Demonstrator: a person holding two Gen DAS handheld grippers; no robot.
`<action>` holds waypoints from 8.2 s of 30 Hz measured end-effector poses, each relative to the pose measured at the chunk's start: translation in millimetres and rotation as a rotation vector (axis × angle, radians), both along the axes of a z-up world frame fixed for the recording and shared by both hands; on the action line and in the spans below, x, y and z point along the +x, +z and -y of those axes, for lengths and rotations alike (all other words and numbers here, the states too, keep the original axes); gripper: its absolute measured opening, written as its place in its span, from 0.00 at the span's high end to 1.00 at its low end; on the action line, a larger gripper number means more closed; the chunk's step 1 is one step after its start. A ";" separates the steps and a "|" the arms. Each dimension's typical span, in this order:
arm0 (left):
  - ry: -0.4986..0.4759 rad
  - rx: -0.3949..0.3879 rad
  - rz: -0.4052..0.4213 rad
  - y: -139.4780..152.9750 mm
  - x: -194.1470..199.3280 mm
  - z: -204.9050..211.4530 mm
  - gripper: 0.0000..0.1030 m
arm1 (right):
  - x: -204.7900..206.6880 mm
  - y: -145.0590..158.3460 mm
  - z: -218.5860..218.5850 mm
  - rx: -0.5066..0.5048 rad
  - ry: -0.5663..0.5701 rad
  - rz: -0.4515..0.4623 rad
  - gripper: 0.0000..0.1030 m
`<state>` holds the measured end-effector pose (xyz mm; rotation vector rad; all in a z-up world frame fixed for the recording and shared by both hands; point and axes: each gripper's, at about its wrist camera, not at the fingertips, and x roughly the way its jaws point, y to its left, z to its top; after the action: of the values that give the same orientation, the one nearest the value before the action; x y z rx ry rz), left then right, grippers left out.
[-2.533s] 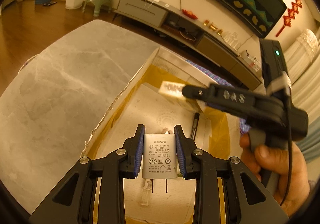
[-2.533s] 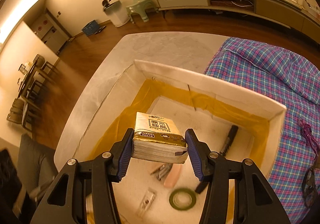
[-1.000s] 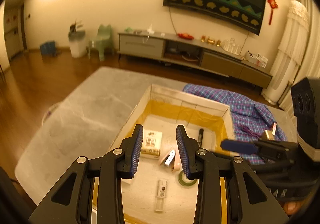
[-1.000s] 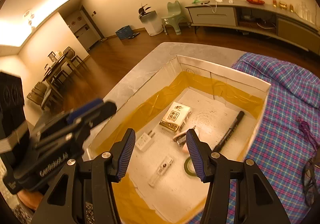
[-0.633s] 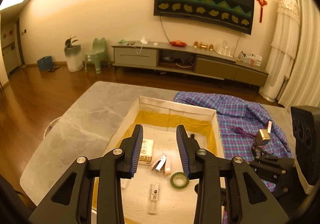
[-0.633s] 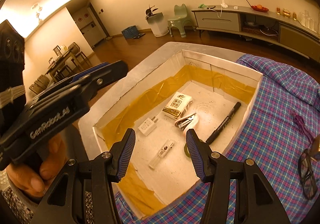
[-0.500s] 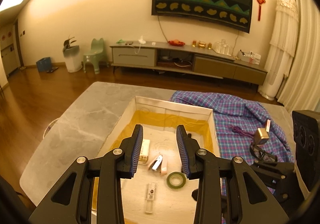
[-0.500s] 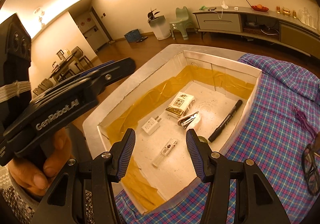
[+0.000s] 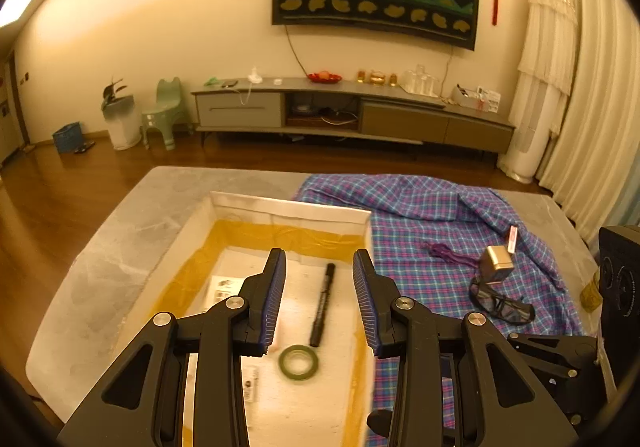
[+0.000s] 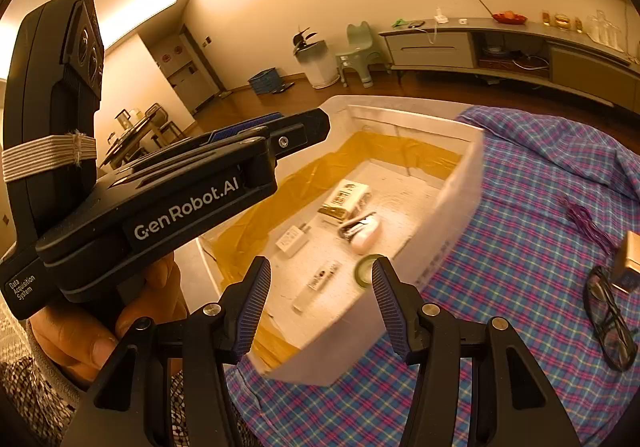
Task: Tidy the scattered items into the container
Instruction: 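Move both grippers back over the sheet toward the glasses and gold box, then grasp the black glasses with the left gripper while the right grasps the gold metal box, then lift the glasses and gold box and carry both over the foam box, then open the left gripper to drop the glasses while the right drops the gold box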
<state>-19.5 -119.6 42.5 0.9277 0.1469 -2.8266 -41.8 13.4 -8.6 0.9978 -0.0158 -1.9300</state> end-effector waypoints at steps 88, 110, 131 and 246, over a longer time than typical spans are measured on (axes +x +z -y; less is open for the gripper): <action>-0.303 0.225 0.435 -184.4 -136.5 -218.4 0.44 | -136.6 -114.4 -249.8 0.289 -0.383 0.146 0.52; -0.274 0.112 0.326 -161.7 -125.4 -210.0 0.62 | -135.0 -79.5 -220.7 0.262 -0.400 0.066 0.52; -0.183 0.197 0.236 -112.5 -85.9 -128.5 0.62 | -111.5 -18.0 -169.8 0.122 -0.389 0.027 0.52; 0.069 0.388 0.175 -97.9 8.4 120.3 0.62 | -61.3 -18.0 104.8 0.226 -0.149 -0.050 0.52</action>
<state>-11.1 -239.9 -55.4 1.2122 0.7087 -2.6838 -103.1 -91.4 -26.6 1.1231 0.1645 -2.1272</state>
